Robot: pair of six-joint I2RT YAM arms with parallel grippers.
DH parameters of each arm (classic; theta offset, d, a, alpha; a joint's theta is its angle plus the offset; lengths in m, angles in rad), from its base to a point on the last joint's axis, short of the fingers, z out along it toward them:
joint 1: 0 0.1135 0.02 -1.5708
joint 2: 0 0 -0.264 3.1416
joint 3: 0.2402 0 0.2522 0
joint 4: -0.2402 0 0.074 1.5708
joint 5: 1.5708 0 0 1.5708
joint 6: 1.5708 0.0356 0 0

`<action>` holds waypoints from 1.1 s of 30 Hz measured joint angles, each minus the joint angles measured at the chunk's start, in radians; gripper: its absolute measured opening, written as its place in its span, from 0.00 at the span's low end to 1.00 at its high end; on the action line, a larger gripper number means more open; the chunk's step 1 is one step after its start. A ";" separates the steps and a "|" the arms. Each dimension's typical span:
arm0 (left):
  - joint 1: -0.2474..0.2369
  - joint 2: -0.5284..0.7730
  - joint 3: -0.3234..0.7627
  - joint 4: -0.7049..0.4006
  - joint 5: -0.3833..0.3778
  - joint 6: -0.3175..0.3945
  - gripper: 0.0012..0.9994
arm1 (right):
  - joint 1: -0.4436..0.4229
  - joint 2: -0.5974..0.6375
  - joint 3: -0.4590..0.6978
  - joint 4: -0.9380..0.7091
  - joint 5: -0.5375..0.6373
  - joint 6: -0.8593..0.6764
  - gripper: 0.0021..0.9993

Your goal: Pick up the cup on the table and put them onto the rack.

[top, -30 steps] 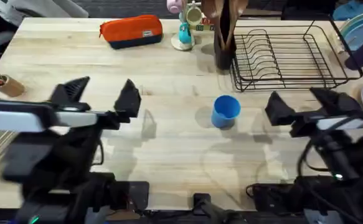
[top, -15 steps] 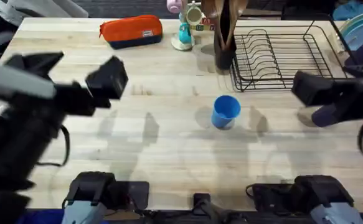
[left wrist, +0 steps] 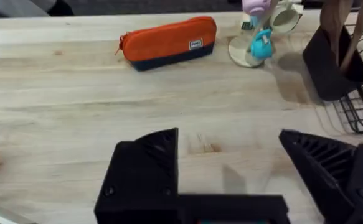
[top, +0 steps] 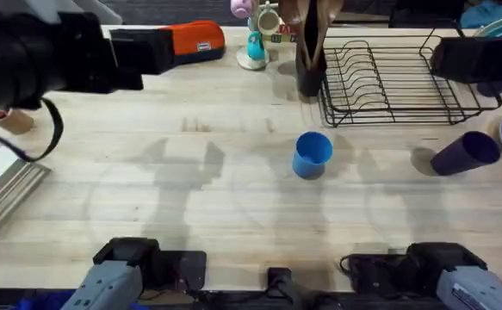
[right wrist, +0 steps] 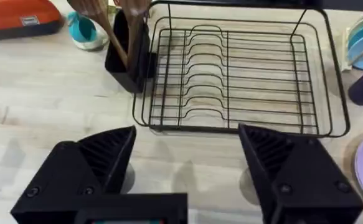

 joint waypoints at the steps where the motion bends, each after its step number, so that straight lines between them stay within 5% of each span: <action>1: 0.000 0.016 0.007 -0.006 0.001 0.000 0.99 | 0.000 0.003 0.002 -0.005 -0.002 0.000 1.00; 33: 0.000 0.058 0.015 -0.018 0.003 0.000 0.99 | 0.000 0.002 0.007 -0.281 -0.062 0.237 1.00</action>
